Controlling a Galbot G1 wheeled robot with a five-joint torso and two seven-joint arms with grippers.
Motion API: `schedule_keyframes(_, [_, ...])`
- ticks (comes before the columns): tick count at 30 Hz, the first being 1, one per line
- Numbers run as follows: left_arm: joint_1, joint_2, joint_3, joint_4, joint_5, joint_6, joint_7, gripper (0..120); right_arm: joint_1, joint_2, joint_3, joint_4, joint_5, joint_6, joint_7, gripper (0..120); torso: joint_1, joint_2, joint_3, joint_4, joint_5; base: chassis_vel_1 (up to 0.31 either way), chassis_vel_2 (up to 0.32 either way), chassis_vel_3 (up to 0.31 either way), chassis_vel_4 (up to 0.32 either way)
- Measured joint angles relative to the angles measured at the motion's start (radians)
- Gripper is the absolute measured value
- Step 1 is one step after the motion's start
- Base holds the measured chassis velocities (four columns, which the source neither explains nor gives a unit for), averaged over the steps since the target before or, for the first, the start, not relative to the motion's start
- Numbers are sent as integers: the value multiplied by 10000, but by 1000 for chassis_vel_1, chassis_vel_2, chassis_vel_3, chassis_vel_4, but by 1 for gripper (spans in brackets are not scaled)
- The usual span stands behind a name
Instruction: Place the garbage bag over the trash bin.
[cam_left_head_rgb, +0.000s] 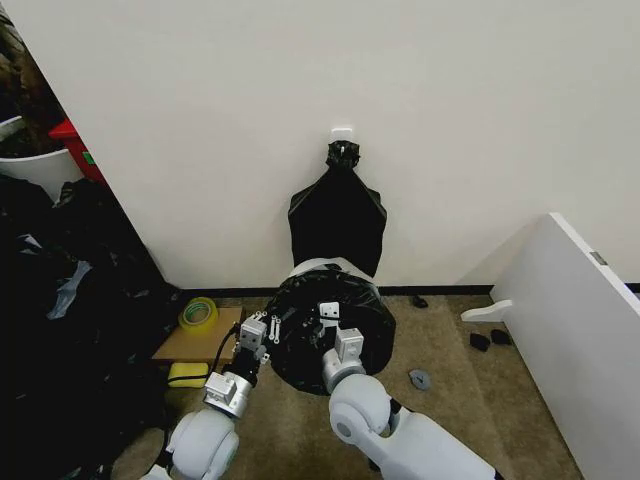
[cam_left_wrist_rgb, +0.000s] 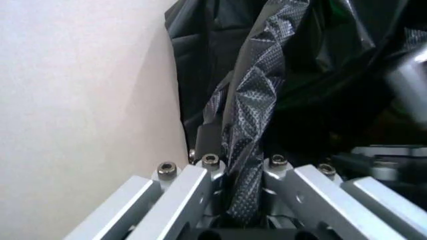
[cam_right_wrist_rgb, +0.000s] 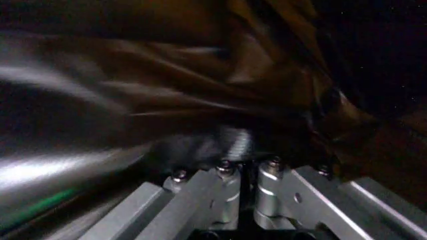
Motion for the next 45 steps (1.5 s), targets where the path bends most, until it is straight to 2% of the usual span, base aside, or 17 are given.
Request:
schedule_keyframes(7, [-2, 33, -15, -53, -1, 13, -2, 2, 340, 229, 311, -367, 1160, -1097, 952, 0, 0, 0, 0, 0, 0, 0, 0, 0, 0])
schedule_keyframes(9, [-39, 23, -36, -68, -33, 29, -11, 2, 367, 210, 308, -417, 1650, -1712, 1311, 0, 0, 0, 0, 0, 0, 0, 0, 0, 0])
schedule_keyframes(13, [-58, -14, -21, -104, -60, 51, -16, 2, 226, 160, 87, -447, 1666, -2120, 1443, 0, 0, 0, 0, 0, 0, 0, 0, 0, 0])
schedule_keyframes(17, [-52, -27, -16, -115, -61, 57, -20, 2, 85, 113, -103, -340, 1081, -2162, 1377, 0, 0, 0, 0, 0, 0, 0, 0, 0, 0])
schedule_keyframes(22, [-63, 19, -183, -85, -137, 60, -41, 2, -215, -451, -593, 774, 176, -1790, 576, 0, 0, 0, 0, 0, 0, 0, 0, 0, 0])
schedule_keyframes(30, [-90, 1, -291, -77, -211, 78, -66, 2, -389, -689, -635, 1434, 250, -1088, 315, 0, 0, 0, 0, -1, 1, 0, 0, 0, 0])
schedule_keyframes(35, [-70, -22, -270, -113, -222, 98, -73, 2, -169, -526, -11, 1183, 586, -595, 188, 0, 0, 0, 0, 0, 1, 0, 0, 0, 0])
schedule_keyframes(39, [-43, -44, -210, -181, -220, 126, -73, 2, 168, -253, 515, 580, 969, -1110, 795, 0, 0, 0, 0, 0, 0, 0, 0, 0, 0])
schedule_keyframes(41, [-23, -38, -172, -233, -205, 148, -74, 2, 392, 3, 861, 133, 1209, -1685, 1295, 0, 0, 0, 0, 1, 1, 0, 0, 0, 0])
schedule_keyframes(45, [-9, -24, -174, -241, -192, 155, -74, 2, 471, 81, 960, -131, 1101, -1898, 1474, 0, 0, 0, 0, 0, 0, 0, 0, 0, 0])
